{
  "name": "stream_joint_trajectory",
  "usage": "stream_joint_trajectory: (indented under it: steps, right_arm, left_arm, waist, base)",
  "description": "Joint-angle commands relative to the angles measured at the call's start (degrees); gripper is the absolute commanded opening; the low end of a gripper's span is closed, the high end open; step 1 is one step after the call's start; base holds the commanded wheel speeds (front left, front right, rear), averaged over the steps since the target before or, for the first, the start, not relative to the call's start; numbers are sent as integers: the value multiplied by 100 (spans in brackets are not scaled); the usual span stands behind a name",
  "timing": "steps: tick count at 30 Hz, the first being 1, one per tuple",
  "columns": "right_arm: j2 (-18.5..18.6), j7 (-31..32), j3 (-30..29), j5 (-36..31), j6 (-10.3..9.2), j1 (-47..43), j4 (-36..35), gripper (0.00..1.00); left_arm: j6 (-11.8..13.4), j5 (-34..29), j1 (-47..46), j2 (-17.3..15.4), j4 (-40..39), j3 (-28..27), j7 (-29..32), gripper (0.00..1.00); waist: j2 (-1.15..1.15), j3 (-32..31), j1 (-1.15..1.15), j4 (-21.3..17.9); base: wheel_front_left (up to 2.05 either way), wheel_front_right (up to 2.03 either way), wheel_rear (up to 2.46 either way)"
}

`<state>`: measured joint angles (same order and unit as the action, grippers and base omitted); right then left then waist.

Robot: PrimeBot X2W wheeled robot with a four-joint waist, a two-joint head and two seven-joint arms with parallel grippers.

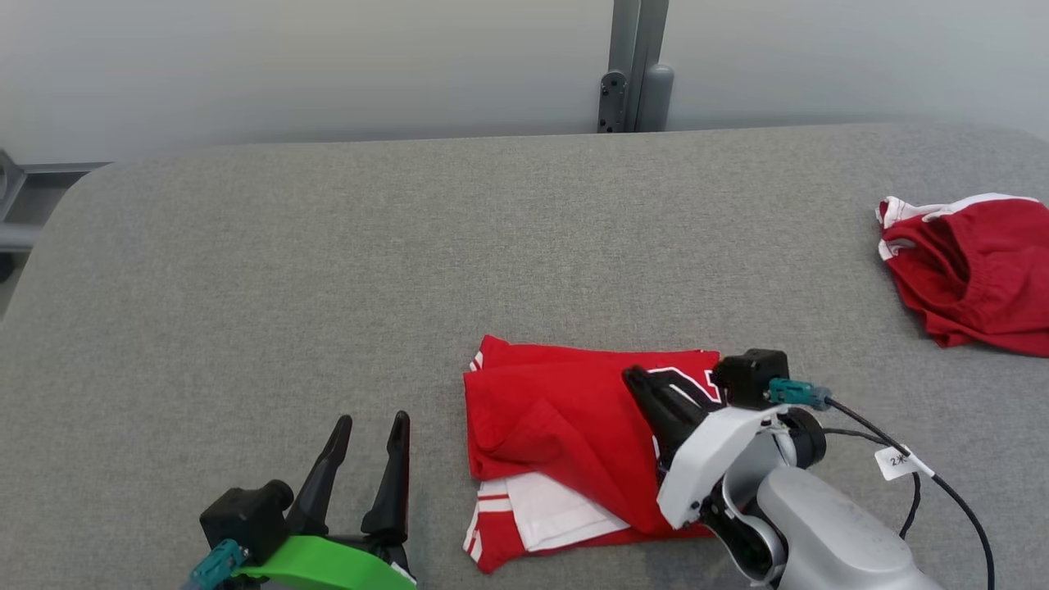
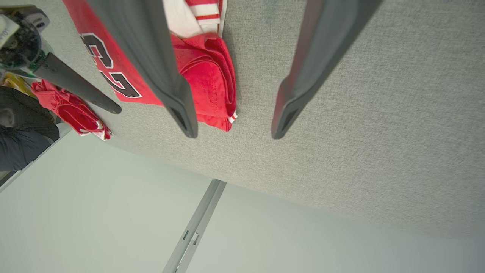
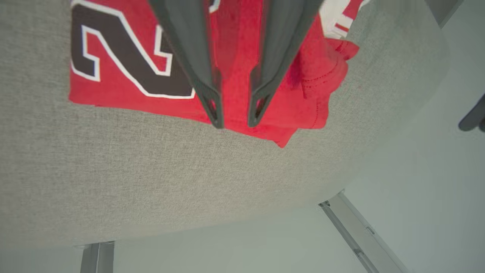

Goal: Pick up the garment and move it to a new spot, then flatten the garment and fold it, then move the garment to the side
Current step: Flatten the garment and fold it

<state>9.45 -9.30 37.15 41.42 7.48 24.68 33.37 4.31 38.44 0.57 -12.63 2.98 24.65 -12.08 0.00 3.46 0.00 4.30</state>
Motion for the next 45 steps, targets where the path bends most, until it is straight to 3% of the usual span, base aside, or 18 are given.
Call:
stream_joint_trajectory:
  steps: [1,7,19,23,29,34,35,36,37,38,45]
  right_arm:
    - [72,0,67,-97,1,-46,62,0]
    - [146,59,489,-129,0,-24,394,0]
    - [-343,9,1593,311,0,-41,580,0]
    - [-331,-101,1902,465,0,-3,510,0]
    - [-146,-484,1641,449,0,230,335,0]
    - [80,-593,791,26,0,215,49,1]
    - [91,-598,474,-145,0,157,-91,30]
    - [96,-588,187,-318,1,28,-210,47]
    - [102,-588,-87,-475,0,-124,-329,79]
    - [100,-588,-376,-658,0,-255,-457,100]
    - [-156,-591,-1950,-1698,0,-1215,-1344,100]
  left_arm:
    - [6,-1,-42,-33,-9,7,16,100]
    - [20,12,-117,-12,21,13,-3,100]
    - [48,53,-86,-42,35,-34,-50,100]
    - [64,64,-52,-49,24,-42,-65,100]
    - [122,65,25,-58,-10,-98,-108,100]
    - [149,11,-7,-102,-6,-123,-116,100]
    - [164,-16,-41,-128,-3,-130,-124,100]
    - [183,-62,-79,-156,6,-141,-133,100]
    - [216,-127,-120,-183,18,-165,-146,100]
    - [249,-163,-151,-185,30,-190,-165,100]
    - [392,-413,-97,-212,140,-298,-260,100]
  waist:
    - [0,23,0,52]
    - [0,51,0,279]
    - [0,13,0,618]
    - [0,0,0,641]
    - [0,-38,0,480]
    - [0,-83,0,255]
    - [0,-92,0,198]
    - [0,-102,0,145]
    - [0,-117,0,97]
    - [0,-132,0,52]
    - [0,-293,0,-232]
  base:
    - [0,0,0]
    - [0,0,0]
    - [0,0,0]
    - [0,0,0]
    - [0,0,0]
    - [0,0,0]
    - [0,0,0]
    - [0,0,0]
    - [0,0,0]
    - [0,0,0]
    - [0,0,0]
